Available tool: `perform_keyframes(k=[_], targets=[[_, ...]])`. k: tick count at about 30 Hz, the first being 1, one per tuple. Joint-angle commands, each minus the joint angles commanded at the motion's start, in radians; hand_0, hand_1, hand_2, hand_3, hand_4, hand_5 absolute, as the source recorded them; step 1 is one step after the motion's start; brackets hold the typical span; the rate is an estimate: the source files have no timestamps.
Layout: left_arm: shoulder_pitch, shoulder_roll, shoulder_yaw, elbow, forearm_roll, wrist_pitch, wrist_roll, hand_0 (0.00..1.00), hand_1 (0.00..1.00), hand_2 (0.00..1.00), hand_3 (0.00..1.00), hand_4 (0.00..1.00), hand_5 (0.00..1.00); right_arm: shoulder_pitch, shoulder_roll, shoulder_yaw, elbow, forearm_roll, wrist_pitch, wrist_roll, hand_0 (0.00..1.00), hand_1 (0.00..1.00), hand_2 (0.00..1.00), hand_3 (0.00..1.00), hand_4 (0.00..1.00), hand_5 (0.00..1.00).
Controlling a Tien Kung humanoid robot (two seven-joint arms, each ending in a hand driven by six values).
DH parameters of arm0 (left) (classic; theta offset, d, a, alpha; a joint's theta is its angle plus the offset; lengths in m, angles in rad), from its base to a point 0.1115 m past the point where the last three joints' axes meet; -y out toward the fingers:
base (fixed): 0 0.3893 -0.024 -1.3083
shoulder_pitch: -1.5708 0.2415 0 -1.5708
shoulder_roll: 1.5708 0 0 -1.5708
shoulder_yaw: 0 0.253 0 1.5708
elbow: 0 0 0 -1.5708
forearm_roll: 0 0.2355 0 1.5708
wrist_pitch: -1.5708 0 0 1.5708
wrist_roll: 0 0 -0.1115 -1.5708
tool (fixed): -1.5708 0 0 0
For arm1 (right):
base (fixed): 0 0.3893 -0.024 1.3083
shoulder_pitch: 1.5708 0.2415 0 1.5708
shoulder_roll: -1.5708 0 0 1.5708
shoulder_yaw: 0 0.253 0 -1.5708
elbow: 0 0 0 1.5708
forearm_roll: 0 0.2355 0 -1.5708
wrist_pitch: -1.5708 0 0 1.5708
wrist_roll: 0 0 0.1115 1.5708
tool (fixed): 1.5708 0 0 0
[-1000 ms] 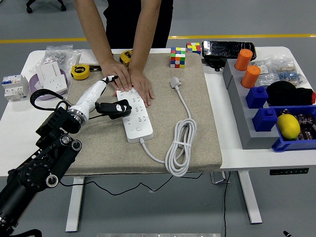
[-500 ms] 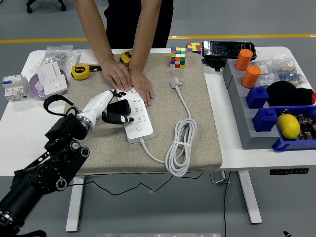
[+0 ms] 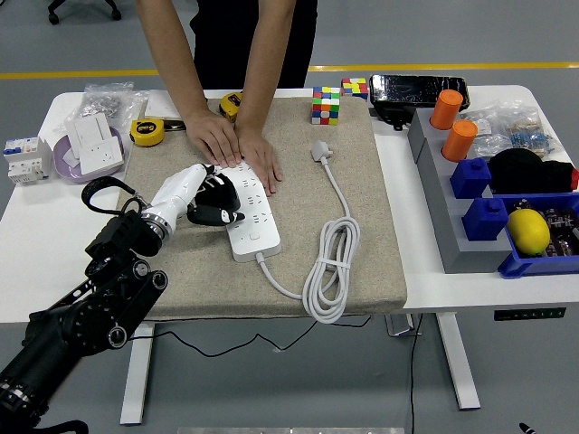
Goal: Pick up the plug,place it near the board,insert it into the board,press the button
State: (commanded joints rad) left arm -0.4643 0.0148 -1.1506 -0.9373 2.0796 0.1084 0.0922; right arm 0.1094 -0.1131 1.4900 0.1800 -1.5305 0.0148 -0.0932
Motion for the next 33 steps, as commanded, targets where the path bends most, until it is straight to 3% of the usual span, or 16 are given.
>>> perform_keyframes(k=[1, 6, 7, 13, 22, 33], targets=[[-0.002, -0.001, 0.001, 0.004, 0.006, 0.003, 0.0, 0.48, 0.496, 0.527, 0.556, 0.72, 0.075, 0.0, 0.0, 0.0, 0.0, -0.001, 0.0, 0.0, 0.842, 0.752, 0.74, 0.772, 0.998, 0.895], [-0.008, -0.007, 0.003, 0.026, 0.041, 0.028, -0.002, 0.48, 0.496, 0.527, 0.556, 0.72, 0.075, -0.002, 0.0, 0.0, 0.0, -0.002, 0.001, 0.0, 0.842, 0.752, 0.74, 0.772, 0.998, 0.895], [-0.008, -0.008, 0.003, 0.029, 0.046, 0.033, -0.003, 0.436, 0.47, 0.513, 0.555, 0.638, 0.002, -0.002, 0.0, 0.0, 0.0, -0.002, 0.001, 0.0, 0.842, 0.752, 0.74, 0.772, 0.998, 0.895], [-0.01, -0.01, 0.007, 0.03, 0.052, 0.045, -0.002, 0.408, 0.435, 0.485, 0.531, 0.613, 0.002, -0.001, 0.0, -0.003, 0.0, 0.001, 0.001, 0.0, 0.843, 0.752, 0.74, 0.772, 0.998, 0.896], [-0.007, 0.0, 0.001, 0.005, 0.041, 0.028, -0.001, 0.401, 0.433, 0.459, 0.501, 0.601, 0.002, 0.0, 0.0, -0.001, 0.0, 0.003, 0.0, -0.001, 0.843, 0.752, 0.74, 0.772, 0.998, 0.896], [0.05, 0.024, -0.057, -0.16, 0.087, 0.008, 0.014, 0.402, 0.443, 0.45, 0.502, 0.606, 0.002, -0.002, 0.003, 0.002, 0.0, 0.007, -0.002, -0.001, 0.843, 0.753, 0.74, 0.772, 0.998, 0.896]])
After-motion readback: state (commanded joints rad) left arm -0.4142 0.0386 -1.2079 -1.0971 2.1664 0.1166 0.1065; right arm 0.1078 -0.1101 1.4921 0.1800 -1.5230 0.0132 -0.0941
